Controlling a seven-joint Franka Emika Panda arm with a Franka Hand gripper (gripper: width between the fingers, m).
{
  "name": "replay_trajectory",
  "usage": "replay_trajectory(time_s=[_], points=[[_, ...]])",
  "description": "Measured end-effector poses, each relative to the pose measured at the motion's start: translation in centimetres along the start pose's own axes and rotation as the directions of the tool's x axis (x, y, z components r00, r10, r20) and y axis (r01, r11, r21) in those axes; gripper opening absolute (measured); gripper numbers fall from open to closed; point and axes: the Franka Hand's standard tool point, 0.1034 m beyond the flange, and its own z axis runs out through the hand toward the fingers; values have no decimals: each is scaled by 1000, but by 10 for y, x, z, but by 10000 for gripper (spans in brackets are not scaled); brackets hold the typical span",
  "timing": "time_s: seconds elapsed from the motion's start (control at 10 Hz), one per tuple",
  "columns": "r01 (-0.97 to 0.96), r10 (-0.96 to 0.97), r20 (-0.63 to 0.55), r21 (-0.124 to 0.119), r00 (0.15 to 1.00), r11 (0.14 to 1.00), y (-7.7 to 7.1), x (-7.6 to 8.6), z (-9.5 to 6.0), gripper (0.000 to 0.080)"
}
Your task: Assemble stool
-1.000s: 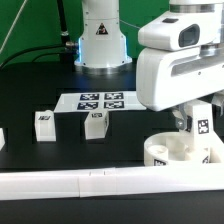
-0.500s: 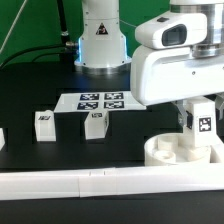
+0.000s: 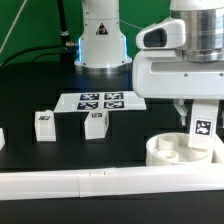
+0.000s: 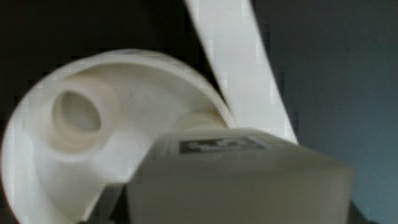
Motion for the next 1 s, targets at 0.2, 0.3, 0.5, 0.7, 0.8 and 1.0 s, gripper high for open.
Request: replay_trajectory(time_s=[0.2,0.3,0.5,0.7,0.8,1.0], points=[[-176,176,17,20,984,984,0,0,0,334],[-230,230,20,21,973,973,0,0,0,334],[-340,339,27,22,940,940,0,0,0,334],[-476,475,40,23,879,879,0,1,0,334],[-587,585,60,27,809,809,0,2,0,334],[-819,813,99,30,573,574,-2,2,1,334]])
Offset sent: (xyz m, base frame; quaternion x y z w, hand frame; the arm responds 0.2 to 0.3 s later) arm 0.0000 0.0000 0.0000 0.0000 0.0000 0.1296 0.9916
